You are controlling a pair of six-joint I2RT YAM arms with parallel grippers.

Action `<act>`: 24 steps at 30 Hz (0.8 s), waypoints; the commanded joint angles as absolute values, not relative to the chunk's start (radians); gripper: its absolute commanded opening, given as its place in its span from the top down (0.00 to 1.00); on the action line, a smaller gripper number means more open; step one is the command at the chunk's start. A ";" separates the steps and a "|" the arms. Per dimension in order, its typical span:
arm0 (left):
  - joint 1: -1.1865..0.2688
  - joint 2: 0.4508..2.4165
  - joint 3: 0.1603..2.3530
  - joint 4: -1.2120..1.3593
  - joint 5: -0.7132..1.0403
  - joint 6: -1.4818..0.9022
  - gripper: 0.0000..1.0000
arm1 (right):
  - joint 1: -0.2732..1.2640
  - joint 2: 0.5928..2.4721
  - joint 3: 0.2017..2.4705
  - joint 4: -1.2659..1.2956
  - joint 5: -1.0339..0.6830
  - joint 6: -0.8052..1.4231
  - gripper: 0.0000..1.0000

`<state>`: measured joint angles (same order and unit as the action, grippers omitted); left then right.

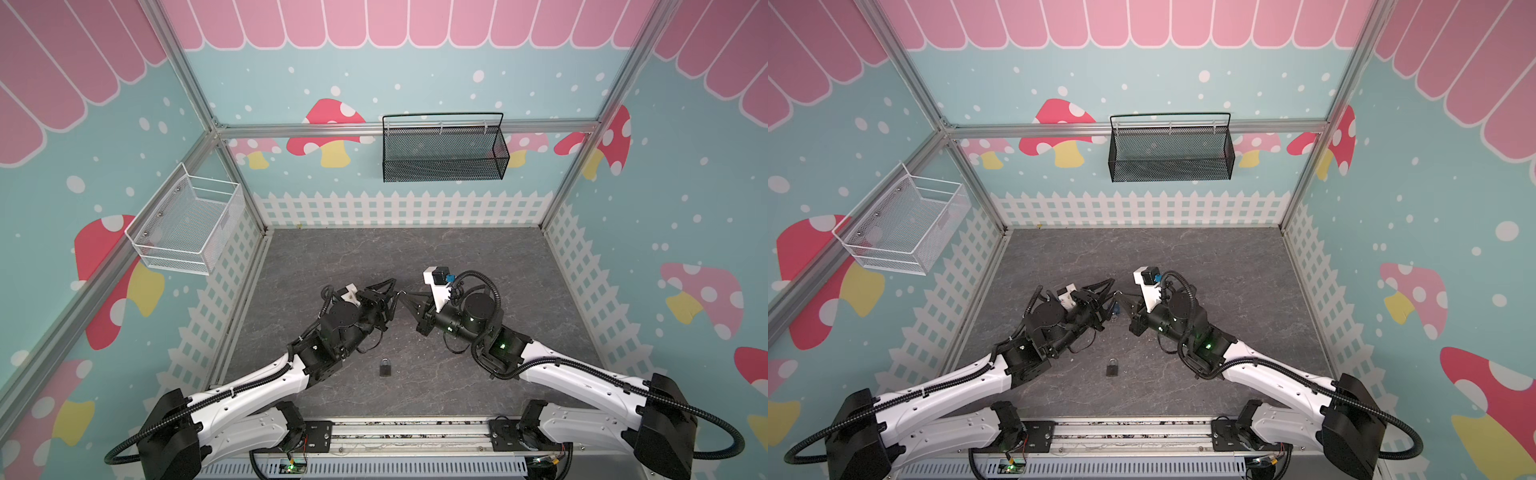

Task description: Unlock with the key

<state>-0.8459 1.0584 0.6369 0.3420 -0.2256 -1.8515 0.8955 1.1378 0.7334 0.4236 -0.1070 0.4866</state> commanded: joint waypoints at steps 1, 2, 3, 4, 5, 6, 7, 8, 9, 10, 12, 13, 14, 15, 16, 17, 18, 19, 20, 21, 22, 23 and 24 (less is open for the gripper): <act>-0.850 1.054 0.635 0.357 -0.242 -1.866 0.60 | 0.888 1.140 0.723 0.418 -0.123 0.473 1.00; -0.850 1.053 0.635 0.358 -0.245 -1.866 0.62 | 0.888 1.139 0.722 0.417 -0.120 0.471 1.00; -0.850 1.053 0.635 0.357 -0.246 -1.868 0.63 | 0.888 1.136 0.720 0.417 -0.118 0.470 1.00; -0.850 1.051 0.635 0.356 -0.247 -1.868 0.64 | 0.888 1.134 0.717 0.417 -0.113 0.470 1.00; -0.850 1.050 0.635 0.356 -0.246 -1.867 0.66 | 0.888 1.131 0.714 0.416 -0.112 0.468 1.00; -0.850 1.048 0.636 0.351 -0.248 -1.865 0.68 | 0.887 1.129 0.713 0.413 -0.113 0.467 1.00; -0.850 1.047 0.637 0.347 -0.248 -1.865 0.71 | 0.887 1.129 0.713 0.413 -0.117 0.465 1.00; -0.850 1.045 0.637 0.342 -0.248 -1.864 0.73 | 0.888 1.129 0.713 0.413 -0.123 0.463 1.00; -0.850 1.046 0.637 0.340 -0.248 -1.864 0.74 | 0.888 1.129 0.713 0.413 -0.124 0.462 1.00; -0.850 1.045 0.637 0.339 -0.247 -1.865 0.75 | 0.888 1.129 0.713 0.413 -0.122 0.462 1.00; -0.850 1.045 0.635 0.338 -0.248 -1.864 0.79 | 0.888 1.127 0.716 0.413 -0.122 0.458 1.00; -0.850 1.045 0.635 0.338 -0.248 -1.865 0.81 | 0.888 1.127 0.717 0.412 -0.123 0.456 1.00; -0.850 1.045 0.635 0.337 -0.248 -1.864 0.84 | 0.888 1.126 0.719 0.409 -0.123 0.453 1.00; -0.850 1.045 0.635 0.336 -0.247 -1.865 0.86 | 0.888 1.125 0.721 0.406 -0.121 0.451 1.00; -0.850 1.046 0.635 0.336 -0.250 -1.865 0.87 | 0.887 1.124 0.723 0.404 -0.118 0.450 1.00; -0.850 1.045 0.635 0.334 -0.250 -1.864 0.89 | 0.888 1.124 0.723 0.401 -0.119 0.447 1.00; -0.850 1.045 0.635 0.332 -0.252 -1.862 0.90 | 0.888 1.124 0.724 0.400 -0.118 0.445 1.00; -0.850 1.045 0.637 0.331 -0.251 -1.862 0.92 | 0.888 1.123 0.725 0.399 -0.118 0.444 1.00; -0.850 1.046 0.637 0.329 -0.253 -1.861 0.93 | 0.888 1.123 0.727 0.395 -0.120 0.443 1.00; -0.850 1.045 0.636 0.329 -0.253 -1.861 0.95 | 0.888 1.122 0.729 0.394 -0.122 0.441 1.00; -0.850 1.045 0.635 0.331 -0.253 -1.861 0.96 | 0.888 1.120 0.730 0.392 -0.121 0.439 1.00; -0.850 1.046 0.635 0.331 -0.253 -1.860 0.98 | 0.887 1.118 0.732 0.385 -0.117 0.439 1.00; -0.850 1.045 0.637 0.331 -0.253 -1.855 0.99 | 0.887 1.116 0.735 0.379 -0.117 0.436 1.00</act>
